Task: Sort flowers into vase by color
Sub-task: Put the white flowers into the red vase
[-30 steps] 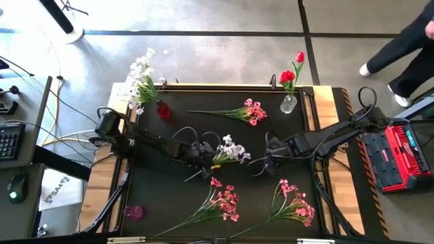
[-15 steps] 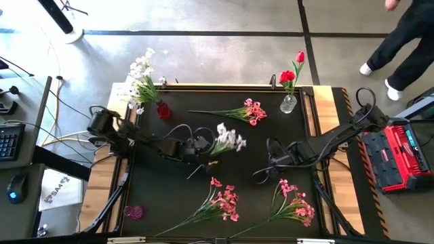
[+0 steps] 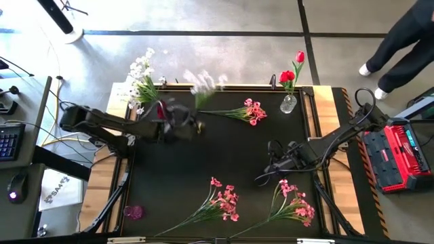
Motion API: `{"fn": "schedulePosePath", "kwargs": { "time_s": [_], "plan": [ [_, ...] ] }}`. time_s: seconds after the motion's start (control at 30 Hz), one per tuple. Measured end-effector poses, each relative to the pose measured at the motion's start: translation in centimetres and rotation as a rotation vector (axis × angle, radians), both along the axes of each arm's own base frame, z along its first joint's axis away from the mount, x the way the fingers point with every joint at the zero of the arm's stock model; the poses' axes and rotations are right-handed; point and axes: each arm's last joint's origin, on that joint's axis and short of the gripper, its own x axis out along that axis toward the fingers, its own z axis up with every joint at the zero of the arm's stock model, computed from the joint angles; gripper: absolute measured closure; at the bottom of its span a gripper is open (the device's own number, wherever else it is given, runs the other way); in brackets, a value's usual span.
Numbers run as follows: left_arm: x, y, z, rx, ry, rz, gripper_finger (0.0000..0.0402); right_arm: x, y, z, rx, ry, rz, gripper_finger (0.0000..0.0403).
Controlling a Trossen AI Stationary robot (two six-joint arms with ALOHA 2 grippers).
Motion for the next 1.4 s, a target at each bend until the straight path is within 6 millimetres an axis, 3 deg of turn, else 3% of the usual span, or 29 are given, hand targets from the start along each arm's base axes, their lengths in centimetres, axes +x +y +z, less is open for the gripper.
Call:
{"fn": "schedulePosePath", "kwargs": {
  "time_s": [0.2,0.43,0.6,0.7,0.83,0.9,1.0,1.13,1.3,1.4],
  "plan": [
    [-1.2,4.7,1.7,0.151,0.030,0.134,0.0397,0.0,0.0,0.0,-0.006,-0.006,-0.001,0.0253],
    [-3.1,9.3,1.8,0.300,-0.336,-0.014,0.0398,0.1,-0.2,0.0,-0.038,-0.011,0.014,0.0254],
    [-4.4,9.9,0.7,0.405,-0.246,-0.038,0.0398,0.3,-0.6,0.1,-0.071,-0.024,-0.005,0.0254],
    [-5.2,9.7,0.2,0.440,-0.216,0.033,0.0398,0.5,-1.0,0.1,-0.094,-0.034,-0.025,0.0254],
    [-6.3,9.2,0.0,0.482,-0.297,0.100,0.0398,0.9,-1.8,0.2,-0.165,-0.060,-0.031,0.0253],
    [-6.1,8.8,0.4,0.513,-0.332,0.011,0.0398,1.7,-2.4,0.5,-0.226,-0.111,0.010,0.0254],
    [-5.3,8.2,0.4,0.536,-0.339,-0.233,0.0398,4.3,-4.2,1.7,-0.230,-0.270,0.120,0.0254],
    [-4.3,7.3,0.7,0.521,-0.371,-0.456,0.0398,7.4,-8.3,4.2,-0.171,-0.571,0.192,0.0254],
    [-3.8,6.1,1.0,0.499,-0.417,-0.537,0.0398,7.9,-13.9,7.2,-0.246,-0.844,0.150,0.0254],
    [-3.5,5.5,0.9,0.450,-0.459,-0.622,0.0398,8.0,-16.0,8.6,-0.271,-0.992,0.215,0.0254]
  ]
}}
